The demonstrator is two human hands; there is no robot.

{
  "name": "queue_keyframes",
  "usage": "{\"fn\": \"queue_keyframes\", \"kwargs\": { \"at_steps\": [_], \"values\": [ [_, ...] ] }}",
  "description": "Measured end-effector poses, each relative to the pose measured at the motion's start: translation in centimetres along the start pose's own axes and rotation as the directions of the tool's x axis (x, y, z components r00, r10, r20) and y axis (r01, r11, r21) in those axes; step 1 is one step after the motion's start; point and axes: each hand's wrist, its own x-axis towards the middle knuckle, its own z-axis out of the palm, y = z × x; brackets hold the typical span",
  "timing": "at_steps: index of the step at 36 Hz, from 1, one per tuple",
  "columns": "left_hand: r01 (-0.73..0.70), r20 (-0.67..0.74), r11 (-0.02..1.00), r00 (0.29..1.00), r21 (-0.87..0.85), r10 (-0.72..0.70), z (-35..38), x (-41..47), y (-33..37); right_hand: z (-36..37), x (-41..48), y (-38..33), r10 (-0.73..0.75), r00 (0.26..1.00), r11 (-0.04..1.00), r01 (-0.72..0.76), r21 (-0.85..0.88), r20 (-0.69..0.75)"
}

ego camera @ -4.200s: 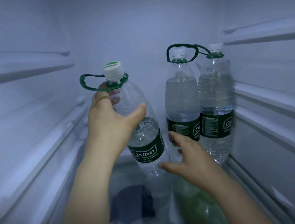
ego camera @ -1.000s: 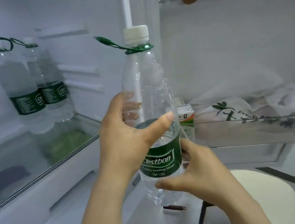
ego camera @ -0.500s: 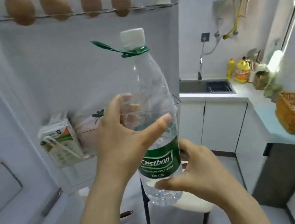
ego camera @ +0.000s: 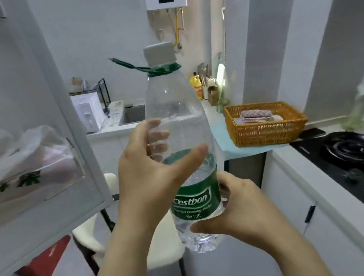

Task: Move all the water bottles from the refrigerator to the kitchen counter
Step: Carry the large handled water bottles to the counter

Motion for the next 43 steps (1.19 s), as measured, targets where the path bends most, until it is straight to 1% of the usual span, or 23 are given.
{"fn": "queue_keyframes", "kwargs": {
  "at_steps": [4,8,12,16,21,25,29,35,38,43],
  "values": [
    [-0.029,0.12,0.998,0.992,-0.061,0.036,4.6,0.3,1.1,-3.1,-1.4,2.5,0.09,0.991,0.996,-0.09,0.004,-0.095],
    [-0.052,0.234,0.992,0.969,-0.116,0.078,8.9,0.7,2.0,-5.9,-2.9,4.6,0.169,0.964,0.985,-0.172,0.004,-0.204],
    [-0.062,0.342,0.98,0.931,-0.191,0.125,12.8,1.1,2.8,-8.3,-4.1,6.3,0.268,0.918,0.961,-0.275,0.015,-0.292],
    [-0.094,0.444,0.961,0.872,-0.261,0.206,16.6,1.8,3.3,-10.4,-4.9,8.0,0.358,0.857,0.928,-0.372,0.037,-0.371],
    [-0.095,0.538,0.928,0.792,-0.36,0.29,21.0,2.9,3.9,-12.5,-5.4,9.6,0.441,0.763,0.88,-0.47,0.062,-0.473],
    [-0.101,0.585,0.896,0.724,-0.433,0.365,24.1,3.5,4.1,-13.7,-5.7,10.6,0.506,0.67,0.836,-0.536,0.118,-0.543],
    [-0.097,0.638,0.864,0.635,-0.494,0.436,26.8,3.2,4.9,-14.3,-6.7,11.2,0.56,0.566,0.785,-0.596,0.168,-0.605],
    [-0.016,0.721,0.836,0.499,-0.548,0.482,30.5,1.2,6.0,-14.9,-9.7,12.2,0.62,0.388,0.685,-0.692,0.228,-0.682],
    [0.011,0.743,0.829,0.45,-0.56,0.496,31.8,-0.5,6.8,-15.1,-11.6,12.6,0.64,0.308,0.634,-0.729,0.258,-0.704],
    [0.048,0.769,0.816,0.371,-0.576,0.52,33.8,-3.7,8.4,-15.8,-14.9,13.0,0.66,0.213,0.575,-0.76,0.302,-0.721]
  ]
}}
